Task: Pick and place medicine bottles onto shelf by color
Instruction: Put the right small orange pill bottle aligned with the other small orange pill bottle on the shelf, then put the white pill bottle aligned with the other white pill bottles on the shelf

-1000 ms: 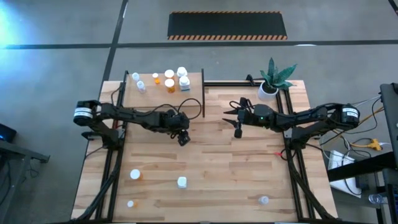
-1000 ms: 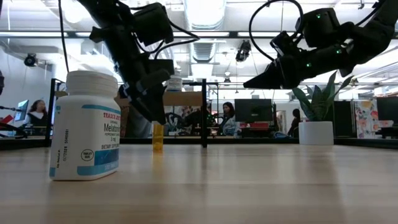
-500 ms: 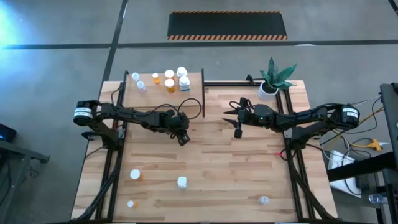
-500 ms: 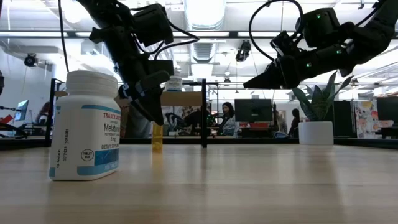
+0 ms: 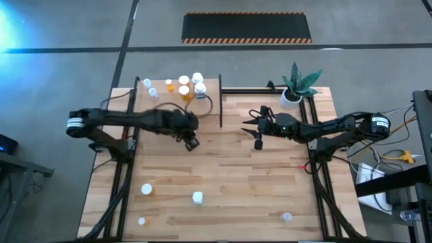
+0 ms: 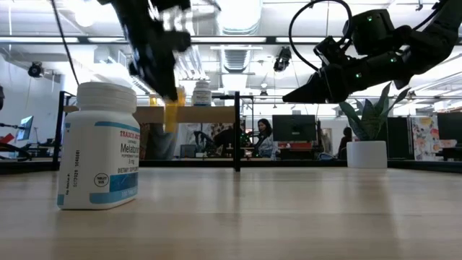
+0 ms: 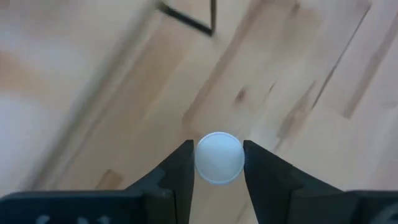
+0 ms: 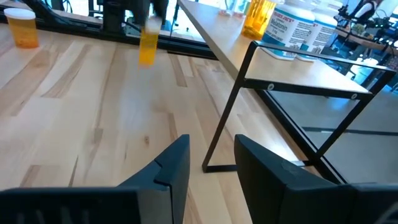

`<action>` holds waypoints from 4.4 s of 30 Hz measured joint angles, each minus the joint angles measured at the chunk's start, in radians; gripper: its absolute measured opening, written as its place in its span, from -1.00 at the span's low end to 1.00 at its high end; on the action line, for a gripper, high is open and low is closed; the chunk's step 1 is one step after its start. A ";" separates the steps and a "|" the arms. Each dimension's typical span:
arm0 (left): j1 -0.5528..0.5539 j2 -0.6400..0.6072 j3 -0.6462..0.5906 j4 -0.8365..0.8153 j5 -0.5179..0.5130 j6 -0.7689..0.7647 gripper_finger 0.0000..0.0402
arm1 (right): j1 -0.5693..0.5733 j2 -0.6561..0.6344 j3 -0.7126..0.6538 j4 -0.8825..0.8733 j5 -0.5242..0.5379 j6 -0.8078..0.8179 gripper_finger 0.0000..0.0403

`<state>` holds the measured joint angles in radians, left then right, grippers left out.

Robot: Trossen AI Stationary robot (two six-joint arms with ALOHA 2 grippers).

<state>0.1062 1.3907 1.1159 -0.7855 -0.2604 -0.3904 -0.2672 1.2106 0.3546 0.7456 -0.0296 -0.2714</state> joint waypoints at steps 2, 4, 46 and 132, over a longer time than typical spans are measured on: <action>0.017 -0.048 0.055 -0.083 -0.002 -0.021 -0.48 | 0.000 0.000 0.000 0.000 0.000 0.000 -0.43; 0.041 -0.083 0.114 -0.172 -0.004 -0.046 -0.48 | 0.000 0.000 0.000 0.000 0.000 0.000 -0.44; 0.641 -0.047 0.203 -0.200 0.058 0.167 -0.46 | 0.000 0.001 0.000 0.000 0.000 0.000 -0.45; -0.558 0.208 0.265 -0.095 0.133 -1.021 -0.91 | 0.121 0.001 -0.163 0.108 0.138 0.071 -0.96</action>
<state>-0.4517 1.5988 1.3813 -0.8801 -0.1273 -1.4115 -0.1467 1.2118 0.1914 0.8535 0.1085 -0.2005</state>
